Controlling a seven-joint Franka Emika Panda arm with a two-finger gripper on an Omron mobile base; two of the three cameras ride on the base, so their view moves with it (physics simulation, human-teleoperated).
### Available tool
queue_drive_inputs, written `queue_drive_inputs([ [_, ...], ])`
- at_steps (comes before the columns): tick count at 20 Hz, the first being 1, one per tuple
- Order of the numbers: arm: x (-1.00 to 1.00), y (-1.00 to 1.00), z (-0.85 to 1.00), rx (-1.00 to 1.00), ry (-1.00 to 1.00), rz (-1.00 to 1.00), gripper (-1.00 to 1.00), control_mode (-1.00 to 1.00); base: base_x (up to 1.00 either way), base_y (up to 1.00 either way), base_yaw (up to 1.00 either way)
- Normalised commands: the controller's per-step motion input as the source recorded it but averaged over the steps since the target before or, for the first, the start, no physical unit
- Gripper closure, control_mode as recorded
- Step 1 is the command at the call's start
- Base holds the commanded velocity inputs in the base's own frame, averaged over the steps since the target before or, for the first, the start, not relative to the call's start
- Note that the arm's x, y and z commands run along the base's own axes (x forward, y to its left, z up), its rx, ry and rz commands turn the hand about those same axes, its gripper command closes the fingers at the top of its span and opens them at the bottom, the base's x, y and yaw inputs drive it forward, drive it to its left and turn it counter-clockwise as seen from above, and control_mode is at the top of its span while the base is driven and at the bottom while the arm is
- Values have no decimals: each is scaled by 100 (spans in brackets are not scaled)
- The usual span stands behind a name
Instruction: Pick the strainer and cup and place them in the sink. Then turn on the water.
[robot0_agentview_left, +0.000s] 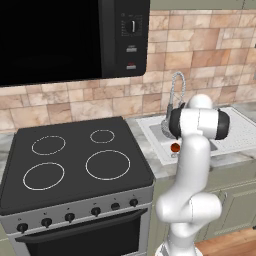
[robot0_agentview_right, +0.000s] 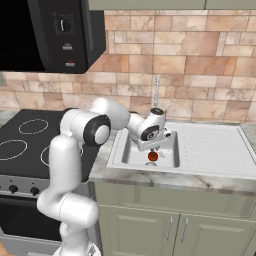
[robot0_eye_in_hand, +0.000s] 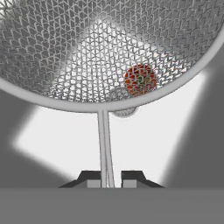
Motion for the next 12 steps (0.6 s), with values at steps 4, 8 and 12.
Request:
queue_drive_inputs([
  [4, 11, 0, -24, 0, 0, 0, 100, -100, 0, 0, 0],
  [8, 15, 0, -28, 0, 0, 0, 100, -100, 0, 0, 0],
  [12, 17, 0, -26, 0, 0, 0, 100, -100, 0, 0, 0],
])
